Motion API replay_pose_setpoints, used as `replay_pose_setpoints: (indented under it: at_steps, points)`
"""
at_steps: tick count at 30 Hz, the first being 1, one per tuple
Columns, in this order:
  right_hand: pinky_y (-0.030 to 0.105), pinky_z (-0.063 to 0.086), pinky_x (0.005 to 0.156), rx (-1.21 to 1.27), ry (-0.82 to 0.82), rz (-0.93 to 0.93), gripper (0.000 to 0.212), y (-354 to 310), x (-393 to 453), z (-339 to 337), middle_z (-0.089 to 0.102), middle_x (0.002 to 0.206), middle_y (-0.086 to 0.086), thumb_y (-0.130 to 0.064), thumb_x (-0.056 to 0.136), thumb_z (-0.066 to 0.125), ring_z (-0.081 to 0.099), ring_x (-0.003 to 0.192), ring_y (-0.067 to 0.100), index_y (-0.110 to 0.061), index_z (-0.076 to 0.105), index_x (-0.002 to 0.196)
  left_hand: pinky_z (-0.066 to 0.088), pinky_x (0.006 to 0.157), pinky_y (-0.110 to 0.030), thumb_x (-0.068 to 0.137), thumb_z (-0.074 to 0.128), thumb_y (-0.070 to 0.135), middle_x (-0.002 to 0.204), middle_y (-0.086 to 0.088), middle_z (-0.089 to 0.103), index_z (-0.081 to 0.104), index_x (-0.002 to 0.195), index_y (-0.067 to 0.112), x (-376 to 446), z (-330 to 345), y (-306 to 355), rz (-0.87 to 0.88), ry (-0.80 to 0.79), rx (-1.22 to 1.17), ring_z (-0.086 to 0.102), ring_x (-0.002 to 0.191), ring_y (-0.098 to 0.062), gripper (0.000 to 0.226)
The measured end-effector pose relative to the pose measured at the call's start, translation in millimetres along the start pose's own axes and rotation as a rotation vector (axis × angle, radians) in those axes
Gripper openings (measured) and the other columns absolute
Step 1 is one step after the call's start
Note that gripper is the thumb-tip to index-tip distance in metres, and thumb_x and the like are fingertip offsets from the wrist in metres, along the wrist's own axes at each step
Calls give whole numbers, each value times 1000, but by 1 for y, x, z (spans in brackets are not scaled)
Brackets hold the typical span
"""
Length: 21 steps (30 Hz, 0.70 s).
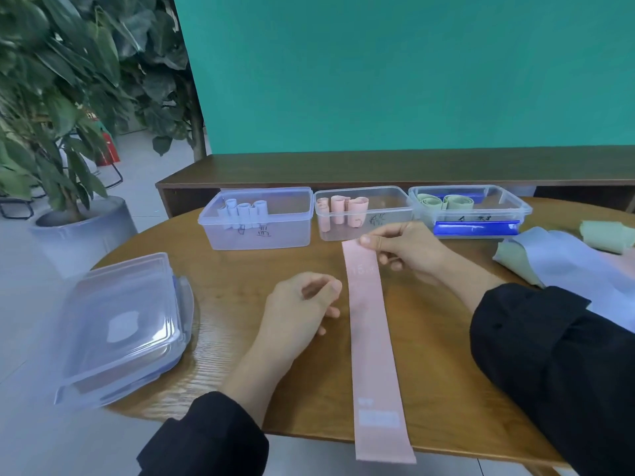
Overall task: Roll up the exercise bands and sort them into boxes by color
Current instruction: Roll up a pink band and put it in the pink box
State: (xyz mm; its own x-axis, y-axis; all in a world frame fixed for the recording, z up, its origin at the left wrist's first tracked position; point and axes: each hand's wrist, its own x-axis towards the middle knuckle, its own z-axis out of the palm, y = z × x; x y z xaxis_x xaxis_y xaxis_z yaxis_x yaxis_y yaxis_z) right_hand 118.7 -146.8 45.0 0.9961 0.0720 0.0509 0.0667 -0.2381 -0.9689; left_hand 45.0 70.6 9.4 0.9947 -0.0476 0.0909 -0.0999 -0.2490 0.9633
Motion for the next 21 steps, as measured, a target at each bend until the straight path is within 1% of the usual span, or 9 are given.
replay_pose_setpoints:
  at_steps: [3, 6, 8, 11, 14, 16, 17, 19, 21]
  points:
    - [17, 40, 45, -55, 14, 36, 19, 9, 14, 0, 67, 65, 3, -24, 87, 79, 53, 49, 5, -9, 78, 98, 51, 56, -22, 97, 65, 30, 96, 10, 76, 73, 105, 25, -1, 1, -2, 17, -5, 42, 75, 78, -10, 12]
    - [18, 43, 47, -152, 53, 80, 17, 19, 26, 2, 70, 67, 4, -28, 86, 79, 54, 50, 6, -16, 78, 97, 51, 56, -21, 96, 66, 30, 91, 11, 76, 74, 102, 27, -2, 2, -3, 32, 3, 67, 74, 78, -8, 10]
    - [18, 43, 48, -194, 88, 83, 16, 22, 33, 3, 71, 69, 3, -30, 87, 78, 52, 47, 3, -18, 76, 99, 56, 62, -26, 96, 67, 31, 85, 11, 76, 74, 101, 29, -3, 3, -5, 48, 3, 86, 74, 79, -7, 9]
    - [18, 45, 49, -189, 135, 67, 23, 26, 37, 6, 73, 74, 4, -33, 88, 77, 54, 51, 5, -19, 72, 106, 60, 77, -35, 96, 67, 34, 82, 13, 76, 73, 100, 32, -5, 3, -7, 71, -2, 115, 73, 81, -5, 8]
    - [13, 47, 52, -240, 196, 54, 28, 32, 28, 7, 75, 83, 0, -35, 90, 75, 59, 55, 4, -24, 66, 114, 60, 84, -37, 95, 68, 32, 82, 14, 76, 74, 99, 32, -7, 2, -9, 89, -13, 150, 71, 84, -2, 7]
    - [12, 47, 59, -321, 207, 22, 31, 36, 16, 7, 74, 89, -3, -34, 91, 73, 64, 63, 4, -21, 66, 118, 58, 87, -31, 95, 69, 33, 86, 16, 75, 74, 100, 33, -10, 1, -8, 105, -18, 188, 69, 89, 1, 8]
    - [12, 46, 63, -384, 198, 2, 32, 35, 9, 7, 73, 95, -6, -34, 92, 72, 67, 72, 4, -20, 66, 119, 56, 87, -24, 95, 69, 33, 90, 18, 74, 74, 100, 33, -13, 1, -7, 115, -21, 214, 67, 91, 3, 8]
    - [11, 43, 70, -487, 165, -36, 35, 34, -9, 9, 69, 108, -9, -37, 91, 72, 66, 91, 6, -20, 66, 121, 48, 81, -5, 94, 70, 33, 94, 24, 72, 73, 101, 35, -20, 2, -3, 134, -41, 278, 63, 92, 12, 8]
    - [10, 44, 79, -497, 118, -61, 41, 35, -30, 11, 67, 119, -8, -37, 89, 75, 64, 106, 7, -21, 65, 125, 46, 79, -2, 94, 71, 31, 96, 24, 71, 75, 104, 32, -27, 1, -2, 157, -62, 316, 61, 92, 15, 11]
